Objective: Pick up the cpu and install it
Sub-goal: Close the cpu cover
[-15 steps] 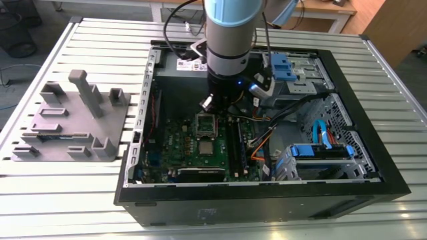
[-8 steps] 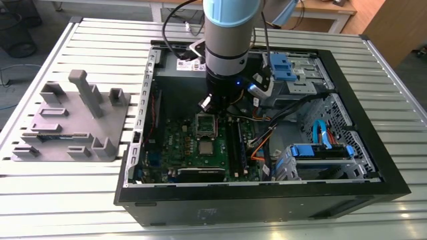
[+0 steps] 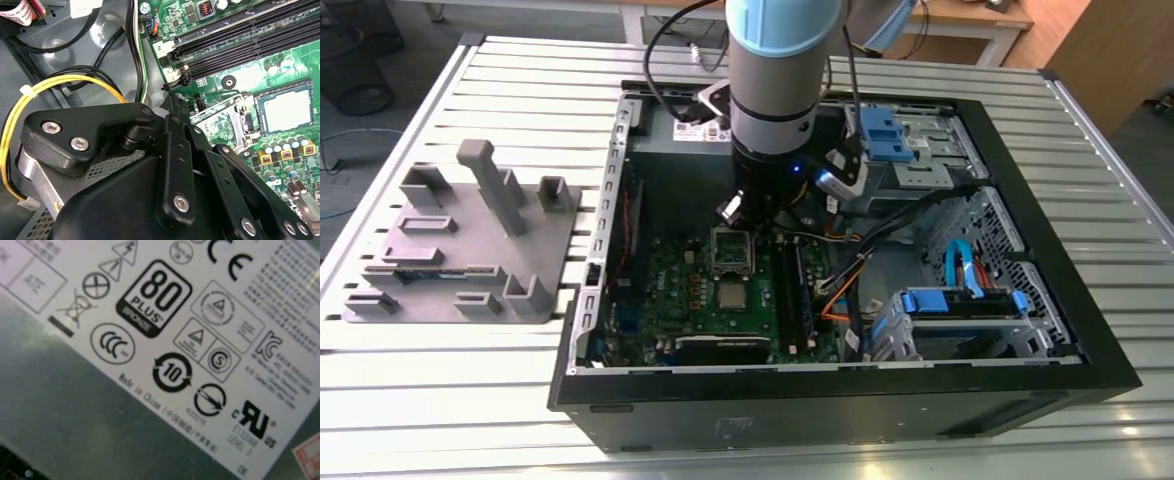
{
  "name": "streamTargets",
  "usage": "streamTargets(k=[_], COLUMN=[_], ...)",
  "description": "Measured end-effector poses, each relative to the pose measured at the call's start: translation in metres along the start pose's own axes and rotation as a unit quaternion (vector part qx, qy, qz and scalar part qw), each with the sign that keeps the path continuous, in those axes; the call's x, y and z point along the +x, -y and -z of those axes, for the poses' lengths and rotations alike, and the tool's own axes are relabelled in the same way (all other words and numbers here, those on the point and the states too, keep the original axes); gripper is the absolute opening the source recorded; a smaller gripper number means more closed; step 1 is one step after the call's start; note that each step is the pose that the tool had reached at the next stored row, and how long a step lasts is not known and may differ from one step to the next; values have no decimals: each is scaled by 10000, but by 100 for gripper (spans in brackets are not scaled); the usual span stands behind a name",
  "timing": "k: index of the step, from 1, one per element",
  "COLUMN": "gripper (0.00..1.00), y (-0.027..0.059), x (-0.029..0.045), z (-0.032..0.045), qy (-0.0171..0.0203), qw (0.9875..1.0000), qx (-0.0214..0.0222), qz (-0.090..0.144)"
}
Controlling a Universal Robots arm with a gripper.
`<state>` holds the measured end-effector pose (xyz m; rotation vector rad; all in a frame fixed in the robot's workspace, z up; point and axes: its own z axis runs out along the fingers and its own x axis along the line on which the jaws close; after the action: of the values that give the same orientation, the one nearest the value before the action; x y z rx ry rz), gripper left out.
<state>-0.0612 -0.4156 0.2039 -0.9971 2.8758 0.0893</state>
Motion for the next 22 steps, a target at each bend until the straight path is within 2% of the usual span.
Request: streamTargets(k=[8, 14, 17, 19, 22], gripper=[11, 11, 11, 11, 11], y=[6, 22, 40, 54, 60], x=[10, 45, 57, 66, 70], z=[2, 48, 92, 121, 133], qy=[-1, 12, 28, 53, 69], qw=[10000, 10000, 10000, 10000, 10000], qx=[1, 1, -18, -49, -68], qz=[1, 4, 4, 1, -1])
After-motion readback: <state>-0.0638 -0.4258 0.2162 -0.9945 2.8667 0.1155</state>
